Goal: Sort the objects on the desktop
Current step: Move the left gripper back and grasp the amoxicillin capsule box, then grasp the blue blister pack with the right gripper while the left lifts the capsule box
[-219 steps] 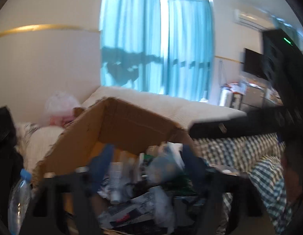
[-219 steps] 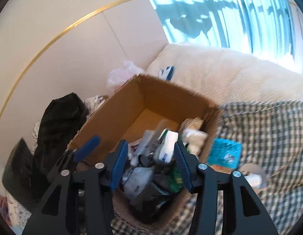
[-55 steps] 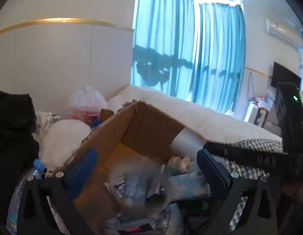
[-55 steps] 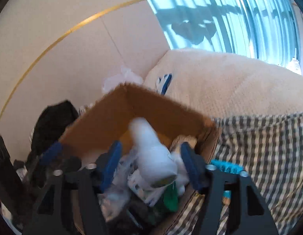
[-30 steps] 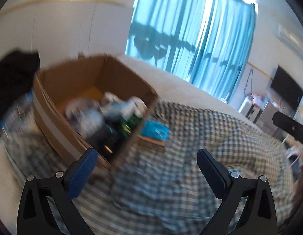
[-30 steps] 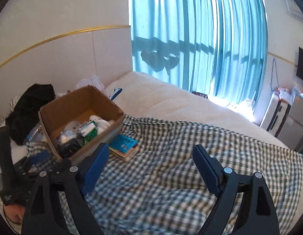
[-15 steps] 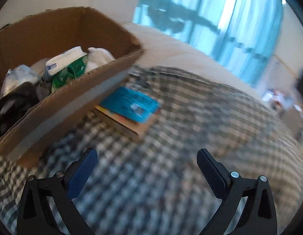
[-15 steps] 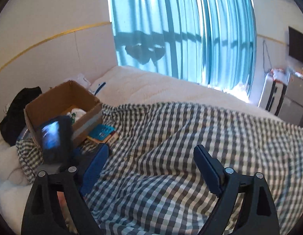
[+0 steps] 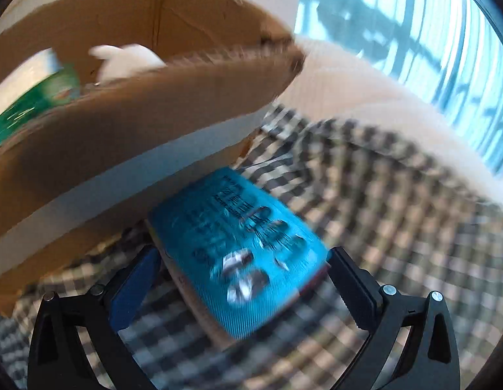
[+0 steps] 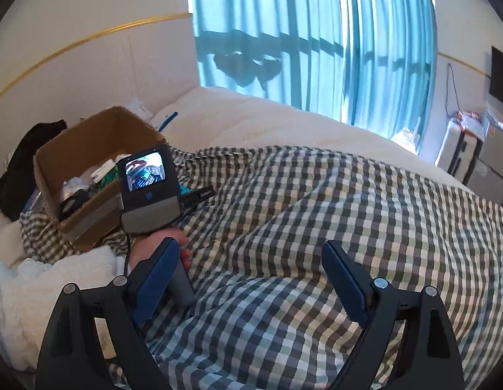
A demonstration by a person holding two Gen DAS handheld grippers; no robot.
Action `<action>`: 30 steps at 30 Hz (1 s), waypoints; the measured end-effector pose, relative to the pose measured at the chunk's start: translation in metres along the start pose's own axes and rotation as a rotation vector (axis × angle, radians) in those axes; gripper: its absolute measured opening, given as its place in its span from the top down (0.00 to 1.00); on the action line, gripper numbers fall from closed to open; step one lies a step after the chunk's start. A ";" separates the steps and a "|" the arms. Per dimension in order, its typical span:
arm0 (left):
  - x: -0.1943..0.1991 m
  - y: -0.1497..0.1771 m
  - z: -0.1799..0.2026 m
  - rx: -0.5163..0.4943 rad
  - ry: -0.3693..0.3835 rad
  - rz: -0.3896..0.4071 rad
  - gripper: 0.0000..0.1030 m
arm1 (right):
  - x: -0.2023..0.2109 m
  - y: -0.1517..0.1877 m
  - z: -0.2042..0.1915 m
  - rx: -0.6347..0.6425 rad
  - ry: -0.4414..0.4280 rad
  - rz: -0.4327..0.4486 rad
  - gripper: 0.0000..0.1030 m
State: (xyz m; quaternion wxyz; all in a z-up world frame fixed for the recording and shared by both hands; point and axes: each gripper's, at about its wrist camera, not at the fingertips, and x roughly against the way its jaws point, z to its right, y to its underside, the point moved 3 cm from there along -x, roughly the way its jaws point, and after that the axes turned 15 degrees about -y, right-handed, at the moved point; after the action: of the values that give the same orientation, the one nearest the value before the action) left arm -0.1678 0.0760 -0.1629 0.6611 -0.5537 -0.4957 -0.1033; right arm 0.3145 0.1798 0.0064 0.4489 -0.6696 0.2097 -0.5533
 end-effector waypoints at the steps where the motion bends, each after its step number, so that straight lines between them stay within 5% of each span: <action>1: -0.010 -0.002 0.001 -0.026 0.014 -0.033 0.00 | 0.000 0.000 0.001 -0.005 0.005 -0.003 0.13; 4: -0.015 -0.002 -0.018 0.001 0.153 -0.041 0.03 | -0.002 0.000 0.002 -0.010 0.009 -0.012 0.13; 14: 0.034 0.066 -0.115 -0.281 0.585 -0.174 0.16 | -0.015 0.004 -0.010 0.045 0.016 -0.068 0.13; 20: 0.072 0.091 -0.137 -0.464 0.674 -0.225 0.16 | -0.034 0.008 -0.048 0.091 -0.098 -0.159 0.13; 25: 0.089 0.080 -0.163 -0.471 0.769 -0.270 0.17 | -0.051 0.009 -0.058 -0.042 -0.209 -0.185 0.14; 30: 0.120 0.063 -0.194 -0.447 0.826 -0.182 0.20 | -0.066 0.005 -0.062 -0.052 -0.206 -0.194 0.13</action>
State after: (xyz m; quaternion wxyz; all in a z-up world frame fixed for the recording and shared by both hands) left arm 0.0387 -0.0134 -0.0894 0.6558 -0.5492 -0.2034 -0.4764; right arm 0.2378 0.2054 -0.0358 0.3948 -0.7515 0.1109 -0.5168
